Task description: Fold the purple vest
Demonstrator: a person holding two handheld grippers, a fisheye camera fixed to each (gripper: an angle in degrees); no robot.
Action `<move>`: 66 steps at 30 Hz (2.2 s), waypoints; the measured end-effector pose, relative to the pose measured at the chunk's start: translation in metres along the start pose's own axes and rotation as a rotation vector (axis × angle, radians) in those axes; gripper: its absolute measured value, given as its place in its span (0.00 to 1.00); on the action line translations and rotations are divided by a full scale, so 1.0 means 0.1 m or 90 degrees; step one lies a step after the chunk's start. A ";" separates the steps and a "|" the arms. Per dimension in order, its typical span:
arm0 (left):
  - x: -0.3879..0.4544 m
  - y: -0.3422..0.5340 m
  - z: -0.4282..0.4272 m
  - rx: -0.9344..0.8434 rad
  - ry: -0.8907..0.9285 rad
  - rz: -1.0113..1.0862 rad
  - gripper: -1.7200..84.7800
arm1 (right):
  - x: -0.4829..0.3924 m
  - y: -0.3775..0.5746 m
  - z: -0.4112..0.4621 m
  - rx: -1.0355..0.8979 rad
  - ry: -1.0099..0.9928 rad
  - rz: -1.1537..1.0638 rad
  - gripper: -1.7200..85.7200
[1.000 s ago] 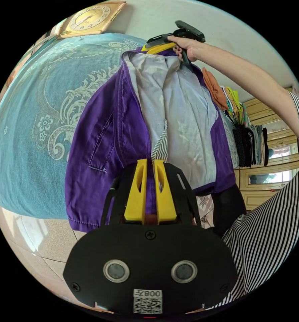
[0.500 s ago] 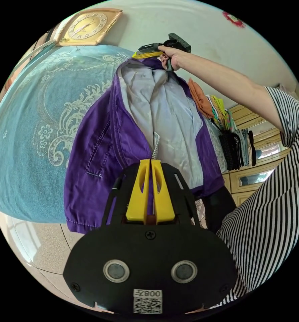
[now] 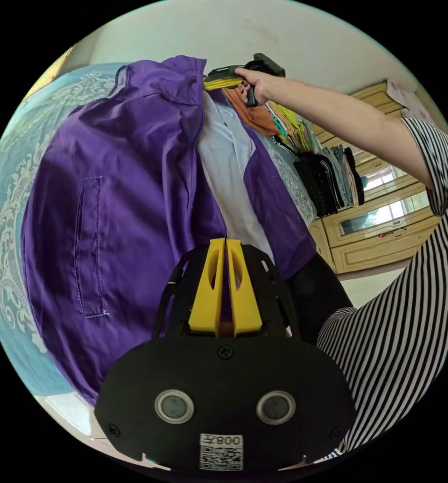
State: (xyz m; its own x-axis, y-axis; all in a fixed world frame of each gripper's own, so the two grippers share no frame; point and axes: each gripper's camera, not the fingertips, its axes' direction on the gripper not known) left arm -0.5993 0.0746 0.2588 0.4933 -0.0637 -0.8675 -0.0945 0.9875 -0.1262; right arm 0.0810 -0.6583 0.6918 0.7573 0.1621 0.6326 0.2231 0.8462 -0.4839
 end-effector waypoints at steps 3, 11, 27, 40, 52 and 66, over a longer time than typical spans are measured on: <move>-0.01 -0.08 0.09 -0.002 0.021 0.001 0.02 | -0.10 0.00 -0.15 0.060 0.031 -0.033 0.11; 0.01 -0.28 0.05 0.042 0.007 0.014 0.02 | -0.03 -0.31 -0.01 0.056 -0.016 -0.009 0.12; -0.17 -1.03 0.35 0.039 0.036 -0.004 0.02 | -0.53 -1.09 0.11 -0.029 0.137 -0.134 0.04; -1.12 -2.55 -0.35 0.171 -0.186 -0.012 0.11 | -0.79 -0.96 0.00 0.110 0.099 -0.200 0.08; -1.30 -3.29 0.35 0.002 -0.353 0.035 0.05 | -1.14 -1.54 0.52 0.095 0.129 -0.265 0.12; -1.21 -3.31 0.08 0.078 -0.444 0.042 0.03 | -1.26 -1.82 1.23 -0.030 0.127 -0.299 0.04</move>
State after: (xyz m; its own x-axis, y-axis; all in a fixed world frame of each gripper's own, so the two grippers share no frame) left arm -0.6203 -0.2433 0.4095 0.9324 0.0638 -0.3556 -0.0656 0.9978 0.0071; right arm -0.1306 -0.7701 0.7747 0.6699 -0.3337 0.6632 0.5915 0.7798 -0.2051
